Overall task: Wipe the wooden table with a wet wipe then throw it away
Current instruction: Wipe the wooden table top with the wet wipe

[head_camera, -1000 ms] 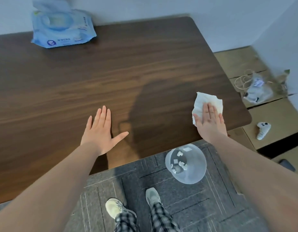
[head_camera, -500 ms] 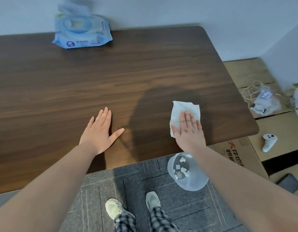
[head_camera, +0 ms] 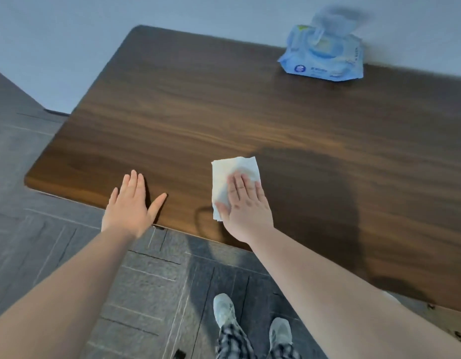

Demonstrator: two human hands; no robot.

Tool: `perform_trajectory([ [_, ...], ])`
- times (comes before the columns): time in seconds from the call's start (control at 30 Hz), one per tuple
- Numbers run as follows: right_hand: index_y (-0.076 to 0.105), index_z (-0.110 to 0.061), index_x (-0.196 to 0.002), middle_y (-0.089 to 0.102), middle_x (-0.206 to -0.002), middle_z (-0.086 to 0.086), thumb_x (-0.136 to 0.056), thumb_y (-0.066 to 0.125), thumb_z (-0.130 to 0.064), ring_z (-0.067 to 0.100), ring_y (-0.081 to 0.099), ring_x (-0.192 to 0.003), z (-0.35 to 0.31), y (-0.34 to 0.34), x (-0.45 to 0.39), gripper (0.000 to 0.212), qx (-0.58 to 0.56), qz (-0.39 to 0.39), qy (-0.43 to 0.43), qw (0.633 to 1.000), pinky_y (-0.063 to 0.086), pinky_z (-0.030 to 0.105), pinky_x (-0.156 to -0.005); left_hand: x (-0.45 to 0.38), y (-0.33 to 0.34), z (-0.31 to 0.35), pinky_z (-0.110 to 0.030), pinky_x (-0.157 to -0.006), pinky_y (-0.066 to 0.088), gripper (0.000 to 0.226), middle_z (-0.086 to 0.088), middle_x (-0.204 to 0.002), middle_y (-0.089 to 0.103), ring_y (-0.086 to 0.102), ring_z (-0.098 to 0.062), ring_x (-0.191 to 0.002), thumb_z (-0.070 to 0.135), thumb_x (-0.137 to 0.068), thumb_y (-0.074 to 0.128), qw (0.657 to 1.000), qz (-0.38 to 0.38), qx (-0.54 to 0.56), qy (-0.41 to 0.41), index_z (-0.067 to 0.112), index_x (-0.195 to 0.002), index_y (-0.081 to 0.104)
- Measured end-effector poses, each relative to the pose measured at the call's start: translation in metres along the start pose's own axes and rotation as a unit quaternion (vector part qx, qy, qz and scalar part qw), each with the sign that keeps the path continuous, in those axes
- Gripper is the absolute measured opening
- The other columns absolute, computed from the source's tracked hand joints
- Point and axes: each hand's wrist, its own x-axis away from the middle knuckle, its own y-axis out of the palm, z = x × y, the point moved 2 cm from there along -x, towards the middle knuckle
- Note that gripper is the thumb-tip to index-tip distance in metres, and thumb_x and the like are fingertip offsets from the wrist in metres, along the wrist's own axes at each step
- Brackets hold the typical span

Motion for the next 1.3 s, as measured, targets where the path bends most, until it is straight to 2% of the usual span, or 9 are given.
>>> perform_trajectory([
  [0.13, -0.013, -0.016, -0.150, -0.016, -0.160, 0.001, -0.097, 0.006, -0.055, 0.019, -0.019, -0.145, -0.088, 0.007, -0.036, 0.069, 0.009, -0.011, -0.082, 0.997, -0.012, 0.039, -0.118, -0.011, 0.007, -0.073, -0.042, -0.119, 0.007, 0.090, -0.009, -0.160, -0.003, -0.004, -0.023, -0.147, 0.067, -0.084, 0.010, 0.996, 0.003, 0.042, -0.082, 0.007, -0.151, 0.001],
  [0.3, -0.010, -0.014, -0.151, -0.014, -0.160, 0.000, -0.098, 0.010, -0.051, 0.017, -0.018, -0.145, -0.172, 0.018, -0.072, 0.067, 0.016, -0.016, -0.142, 0.990, -0.012, 0.038, -0.118, -0.017, 0.021, -0.091, -0.040, -0.118, -0.003, 0.080, -0.005, -0.159, -0.015, -0.014, -0.019, -0.146, 0.061, -0.091, 0.008, 0.995, 0.017, 0.062, -0.080, 0.010, -0.150, -0.009],
  [0.43, -0.006, -0.013, -0.151, -0.008, -0.161, 0.001, -0.099, 0.012, -0.046, 0.016, -0.014, -0.146, -0.192, 0.021, -0.086, 0.064, 0.036, -0.003, -0.177, 0.984, -0.010, 0.038, -0.118, -0.020, 0.026, -0.090, -0.039, -0.118, -0.006, 0.067, -0.004, -0.158, -0.019, -0.018, -0.017, -0.145, 0.049, -0.096, 0.004, 0.992, 0.023, 0.085, -0.088, 0.010, -0.149, -0.012],
  [0.63, -0.006, -0.014, -0.151, -0.008, -0.161, 0.000, -0.098, 0.012, -0.050, 0.016, -0.013, -0.146, -0.186, 0.019, -0.086, 0.066, 0.032, -0.004, -0.181, 0.983, -0.011, 0.035, -0.118, -0.018, 0.025, -0.091, -0.038, -0.119, -0.006, 0.069, -0.003, -0.158, -0.019, -0.018, -0.016, -0.145, 0.051, -0.096, 0.004, 0.994, 0.007, 0.080, -0.080, 0.011, -0.149, -0.013],
  [0.77, -0.009, -0.015, -0.151, -0.012, -0.160, 0.000, -0.096, 0.010, -0.057, 0.014, -0.014, -0.146, -0.152, 0.015, -0.069, 0.071, 0.031, -0.004, -0.143, 0.989, -0.012, 0.034, -0.117, -0.017, 0.016, -0.088, -0.040, -0.119, -0.001, 0.073, -0.004, -0.160, -0.011, -0.010, -0.018, -0.147, 0.056, -0.095, 0.009, 0.996, 0.016, 0.049, -0.071, 0.011, -0.150, -0.007],
  [0.93, -0.015, -0.017, -0.149, -0.015, -0.160, 0.001, -0.093, 0.004, -0.059, 0.015, -0.018, -0.145, -0.079, 0.007, -0.030, 0.073, 0.051, 0.014, -0.097, 0.994, -0.017, 0.033, -0.114, -0.015, -0.004, -0.038, -0.038, -0.118, 0.000, 0.073, 0.000, -0.160, -0.010, -0.008, -0.014, -0.147, 0.058, -0.094, 0.011, 0.999, 0.032, 0.019, 0.028, 0.016, -0.150, -0.007],
  [1.03, -0.020, -0.018, -0.146, -0.017, -0.159, 0.001, -0.090, 0.000, -0.060, 0.013, -0.024, -0.139, -0.025, 0.001, 0.000, 0.073, 0.048, 0.024, -0.052, 0.997, -0.018, 0.032, -0.112, -0.016, -0.016, 0.018, -0.036, -0.118, -0.002, 0.072, 0.002, -0.160, -0.011, -0.009, -0.014, -0.146, 0.058, -0.094, 0.012, 0.995, 0.026, 0.030, 0.090, 0.018, -0.150, -0.008],
  [1.13, -0.026, -0.021, -0.141, -0.018, -0.158, 0.001, -0.085, -0.009, -0.063, 0.014, -0.021, -0.140, 0.041, -0.001, 0.037, 0.073, 0.044, 0.031, 0.019, 0.998, -0.018, 0.031, -0.111, -0.014, -0.023, 0.081, -0.036, -0.118, -0.002, 0.071, 0.002, -0.160, -0.010, -0.010, -0.013, -0.146, 0.058, -0.094, 0.011, 0.986, 0.027, 0.032, 0.159, 0.018, -0.150, -0.007],
  [1.3, -0.019, -0.019, -0.148, -0.017, -0.159, 0.001, -0.077, -0.018, -0.066, 0.016, -0.017, -0.144, 0.151, -0.002, 0.110, 0.085, 0.039, 0.039, 0.147, 0.988, -0.015, 0.031, -0.113, 0.002, -0.026, 0.200, -0.034, -0.118, -0.005, 0.069, 0.004, -0.159, -0.012, -0.013, -0.012, -0.145, 0.057, -0.096, 0.014, 0.965, 0.007, 0.018, 0.262, 0.020, -0.150, -0.007],
])
